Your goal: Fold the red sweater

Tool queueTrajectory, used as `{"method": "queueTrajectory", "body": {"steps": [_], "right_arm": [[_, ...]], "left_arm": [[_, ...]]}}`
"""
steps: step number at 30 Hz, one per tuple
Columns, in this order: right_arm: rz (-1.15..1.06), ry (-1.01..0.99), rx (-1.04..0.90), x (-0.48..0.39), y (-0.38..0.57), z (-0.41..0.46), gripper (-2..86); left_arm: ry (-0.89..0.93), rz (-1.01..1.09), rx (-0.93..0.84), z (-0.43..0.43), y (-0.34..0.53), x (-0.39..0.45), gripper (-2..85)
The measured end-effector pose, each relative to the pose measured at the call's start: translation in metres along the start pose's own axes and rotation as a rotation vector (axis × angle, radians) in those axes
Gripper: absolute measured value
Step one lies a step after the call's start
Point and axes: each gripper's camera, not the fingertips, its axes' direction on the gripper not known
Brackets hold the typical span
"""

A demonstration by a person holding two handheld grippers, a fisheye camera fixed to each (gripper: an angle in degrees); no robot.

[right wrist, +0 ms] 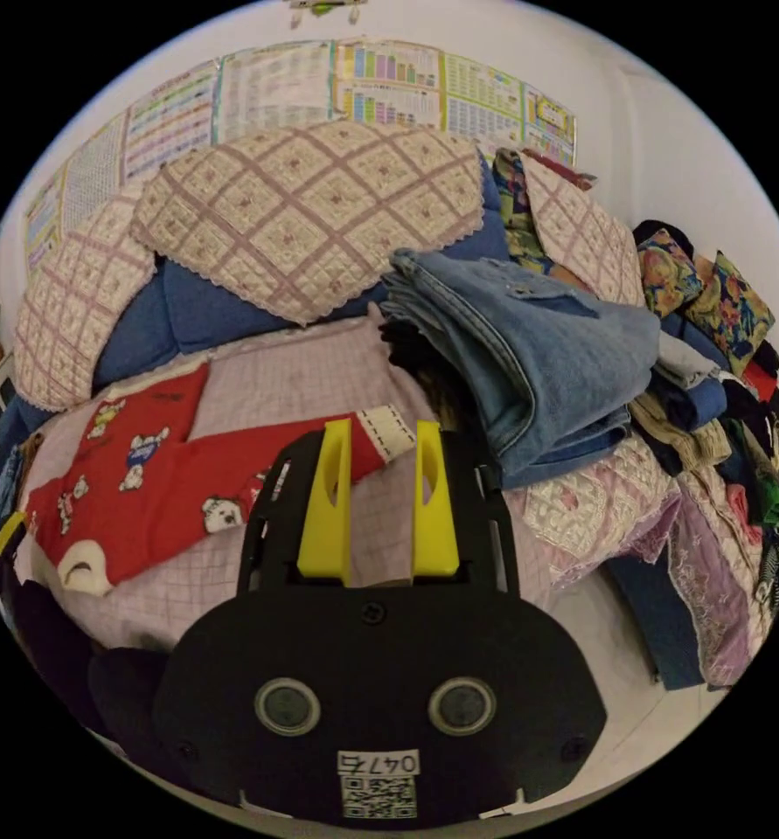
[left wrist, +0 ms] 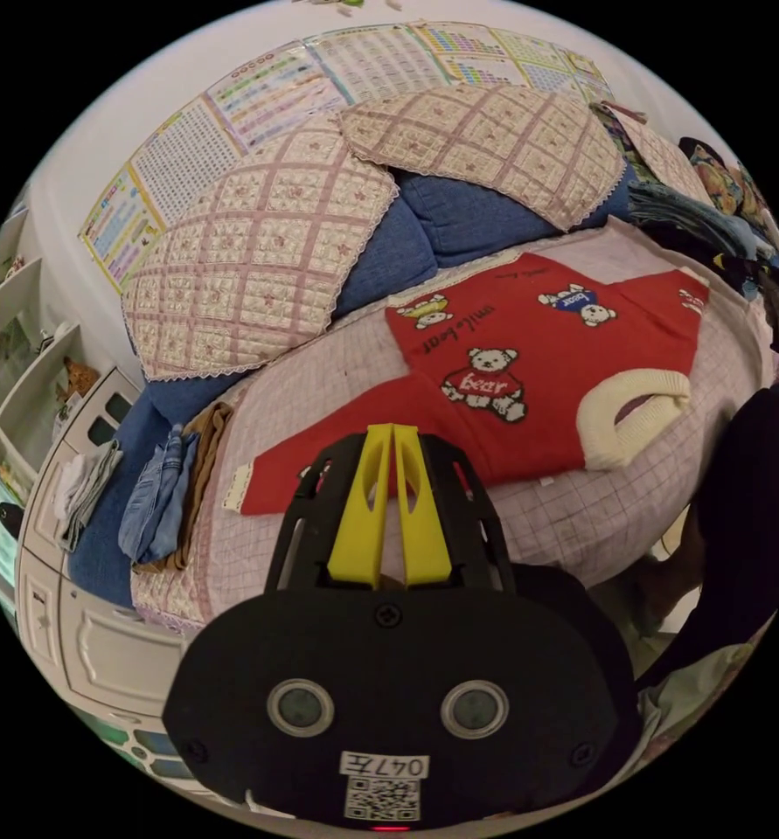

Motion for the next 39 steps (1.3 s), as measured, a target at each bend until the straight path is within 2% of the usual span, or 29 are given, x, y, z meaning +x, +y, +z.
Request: {"method": "queueTrajectory", "body": {"steps": [5,13,23,29,33,37,39], "right_arm": [[0.019,-0.151,0.020,0.011,0.006,-0.014,5.0],[0.172,-0.201,-0.152,0.078,0.030,0.023,3.9],[0.236,-0.257,-0.210,0.119,0.007,0.072,4.0],[0.254,-0.308,-0.195,0.123,-0.002,0.075,-0.3],[0.116,-0.262,-0.085,0.105,-0.007,0.050,-0.5],[0.131,-0.106,-0.231,0.098,-0.004,0.059,2.1],[0.170,-0.093,-0.226,0.098,0.002,0.053,4.6]], "left_arm": [[-0.067,0.066,-0.002,-0.004,-0.012,0.022,-0.8],[-0.054,0.082,-0.002,-0.007,-0.029,0.033,-0.8],[-0.073,0.092,-0.020,-0.004,-0.047,0.042,-0.8],[-0.071,0.092,-0.029,-0.002,-0.054,0.041,-0.8],[-0.075,0.093,-0.028,-0.001,-0.055,0.039,-0.8],[-0.071,0.085,-0.026,0.000,-0.055,0.035,-0.8],[-0.063,0.076,-0.020,-0.001,-0.054,0.031,-0.8]]}}
